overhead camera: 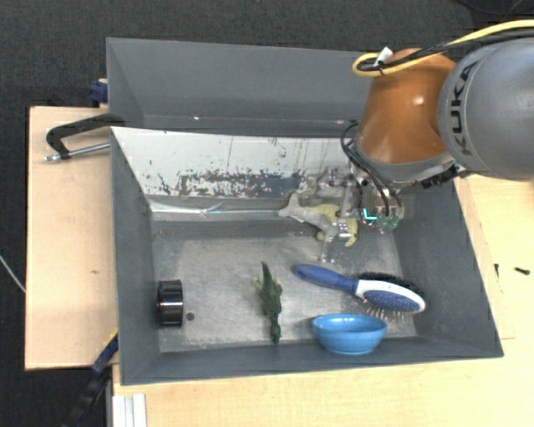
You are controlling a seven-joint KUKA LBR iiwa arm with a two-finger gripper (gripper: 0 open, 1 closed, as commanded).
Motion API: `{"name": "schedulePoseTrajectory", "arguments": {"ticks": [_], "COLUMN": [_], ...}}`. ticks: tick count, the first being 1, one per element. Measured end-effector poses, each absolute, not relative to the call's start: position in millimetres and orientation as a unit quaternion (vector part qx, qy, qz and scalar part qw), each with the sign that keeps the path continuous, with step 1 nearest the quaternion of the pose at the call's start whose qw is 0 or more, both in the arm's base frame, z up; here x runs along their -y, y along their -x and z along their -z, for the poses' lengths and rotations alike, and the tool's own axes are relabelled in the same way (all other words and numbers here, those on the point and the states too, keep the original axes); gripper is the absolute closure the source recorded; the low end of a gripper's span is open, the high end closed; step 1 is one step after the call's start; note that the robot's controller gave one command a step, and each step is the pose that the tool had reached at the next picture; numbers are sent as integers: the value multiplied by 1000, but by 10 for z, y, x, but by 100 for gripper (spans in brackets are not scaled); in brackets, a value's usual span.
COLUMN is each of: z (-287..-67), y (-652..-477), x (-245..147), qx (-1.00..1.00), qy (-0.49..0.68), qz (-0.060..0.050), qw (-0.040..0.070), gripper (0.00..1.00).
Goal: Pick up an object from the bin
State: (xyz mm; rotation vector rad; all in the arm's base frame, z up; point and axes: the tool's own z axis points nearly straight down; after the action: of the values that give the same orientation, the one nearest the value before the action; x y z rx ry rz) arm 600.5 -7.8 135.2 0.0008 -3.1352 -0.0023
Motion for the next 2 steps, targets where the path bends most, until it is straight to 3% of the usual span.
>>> {"name": "schedulePoseTrajectory", "arguments": {"ticks": [1,2], "z": [-723,-732], "y": [-5541,-5543], "x": [364,370], "qx": [997,997], "qy": [-78,-78], "qz": [0,0], "qw": [-4,-3], "gripper": [0,100]}}
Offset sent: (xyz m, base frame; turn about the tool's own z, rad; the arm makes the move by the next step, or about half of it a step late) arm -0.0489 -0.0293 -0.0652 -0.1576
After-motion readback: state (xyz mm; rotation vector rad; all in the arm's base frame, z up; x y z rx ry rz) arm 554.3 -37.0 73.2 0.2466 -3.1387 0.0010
